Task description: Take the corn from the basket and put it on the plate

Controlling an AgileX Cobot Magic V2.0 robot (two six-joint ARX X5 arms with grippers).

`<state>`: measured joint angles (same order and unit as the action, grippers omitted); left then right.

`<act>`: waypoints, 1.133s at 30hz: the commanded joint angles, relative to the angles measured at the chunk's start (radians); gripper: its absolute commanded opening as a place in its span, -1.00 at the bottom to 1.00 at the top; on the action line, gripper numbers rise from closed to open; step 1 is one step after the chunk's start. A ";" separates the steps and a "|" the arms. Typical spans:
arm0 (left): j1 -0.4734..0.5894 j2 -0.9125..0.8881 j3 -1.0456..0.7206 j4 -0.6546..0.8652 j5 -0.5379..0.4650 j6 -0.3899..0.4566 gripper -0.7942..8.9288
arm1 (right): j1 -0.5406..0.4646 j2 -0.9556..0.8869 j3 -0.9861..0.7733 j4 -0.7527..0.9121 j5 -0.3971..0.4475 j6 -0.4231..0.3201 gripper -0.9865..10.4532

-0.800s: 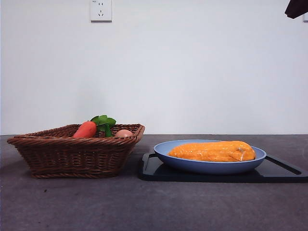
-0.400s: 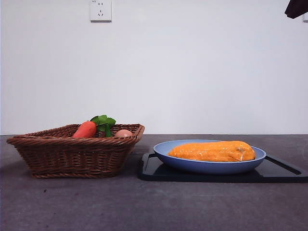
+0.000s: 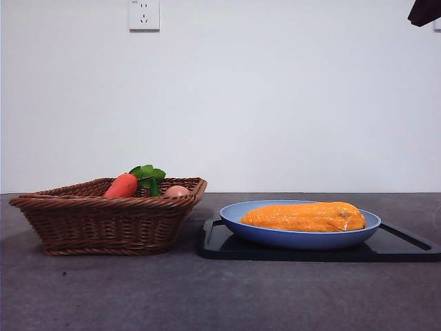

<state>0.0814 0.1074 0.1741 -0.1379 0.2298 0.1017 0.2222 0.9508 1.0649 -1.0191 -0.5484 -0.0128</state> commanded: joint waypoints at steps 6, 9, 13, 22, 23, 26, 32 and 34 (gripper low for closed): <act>0.004 -0.094 -0.101 -0.004 -0.006 -0.035 -0.82 | 0.003 0.008 0.014 0.010 -0.001 -0.014 -0.82; 0.004 -0.105 -0.134 -0.004 -0.006 -0.045 -0.82 | 0.003 0.008 0.014 0.010 -0.001 -0.014 -0.82; 0.004 -0.105 -0.161 -0.004 -0.006 -0.055 -0.82 | 0.003 0.008 0.014 0.010 -0.001 -0.014 -0.82; 0.003 -0.105 -0.171 -0.031 -0.005 -0.060 -0.82 | 0.003 0.008 0.014 0.011 -0.001 -0.014 -0.82; 0.003 -0.105 -0.171 -0.030 -0.005 -0.059 -0.82 | 0.003 0.008 0.014 0.012 -0.001 -0.014 -0.82; 0.003 -0.105 -0.171 -0.025 -0.005 -0.059 -0.82 | 0.003 0.008 0.014 0.018 -0.001 -0.014 -0.82; 0.003 -0.105 -0.171 -0.025 -0.005 -0.059 -0.82 | 0.003 0.008 0.014 0.054 -0.001 -0.014 -0.82; 0.003 -0.105 -0.171 -0.025 -0.005 -0.059 -0.82 | 0.003 0.008 0.014 0.058 -0.001 -0.014 -0.82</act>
<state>0.0830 0.0048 0.0311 -0.1669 0.2237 0.0502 0.2222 0.9508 1.0649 -0.9691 -0.5484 -0.0193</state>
